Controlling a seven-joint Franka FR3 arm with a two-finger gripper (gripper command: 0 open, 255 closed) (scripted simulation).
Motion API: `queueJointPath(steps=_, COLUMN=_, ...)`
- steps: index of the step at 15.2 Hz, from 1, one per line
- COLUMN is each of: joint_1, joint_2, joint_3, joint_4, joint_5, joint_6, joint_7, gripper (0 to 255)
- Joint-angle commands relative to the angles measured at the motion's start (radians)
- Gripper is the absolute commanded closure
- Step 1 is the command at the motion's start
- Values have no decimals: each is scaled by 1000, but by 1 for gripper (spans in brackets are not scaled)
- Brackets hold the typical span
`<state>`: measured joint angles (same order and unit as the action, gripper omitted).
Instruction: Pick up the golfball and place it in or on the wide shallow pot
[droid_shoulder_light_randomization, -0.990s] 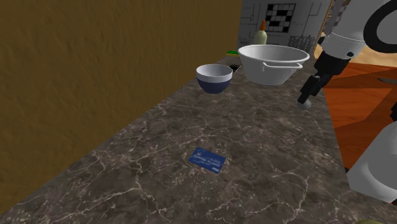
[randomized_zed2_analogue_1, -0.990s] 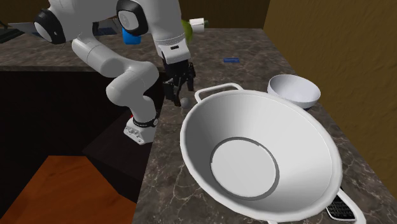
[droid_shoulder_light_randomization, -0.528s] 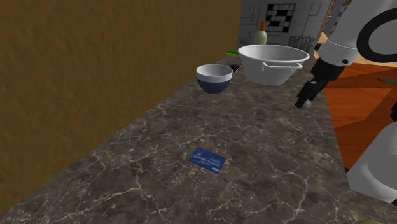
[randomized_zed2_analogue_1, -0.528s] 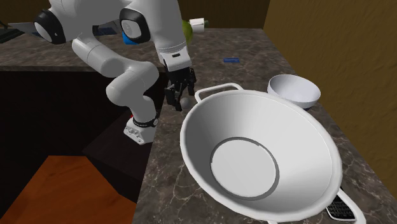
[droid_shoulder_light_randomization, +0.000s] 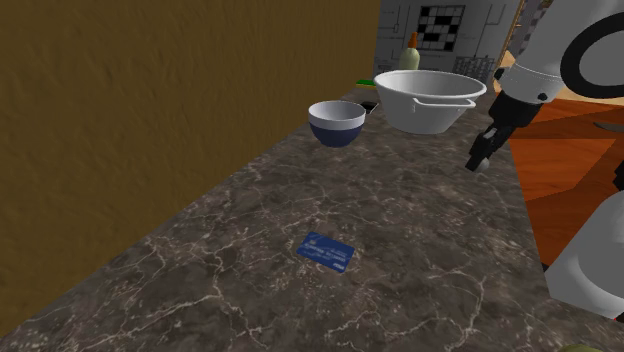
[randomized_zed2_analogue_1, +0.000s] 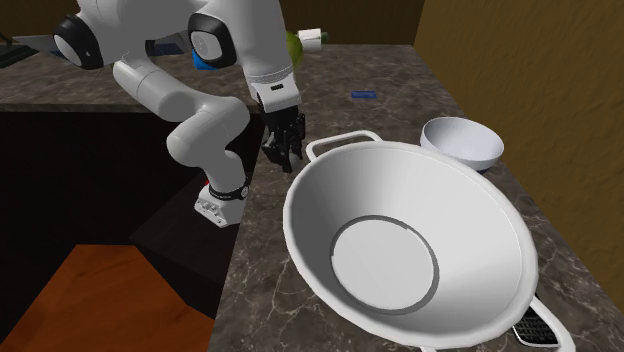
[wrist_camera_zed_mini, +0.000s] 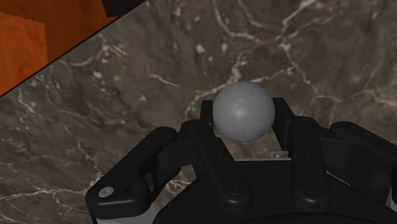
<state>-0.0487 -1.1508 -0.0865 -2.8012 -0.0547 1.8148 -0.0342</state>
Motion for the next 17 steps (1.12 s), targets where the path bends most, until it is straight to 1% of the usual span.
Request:
queueJointPath(steps=1, joint_1=0, joint_2=0, joint_3=0, joint_4=0, joint_5=0, joint_6=0, joint_7=0, gripper=255)
queueJointPath(steps=5, joint_1=0, joint_2=0, joint_3=0, joint_4=0, joint_5=0, joint_6=0, joint_7=0, gripper=255)
queueJointPath(steps=17, joint_1=8, joint_2=48, joint_3=10, joint_4=181, joint_5=11, joint_6=-133, joint_7=2, gripper=255)
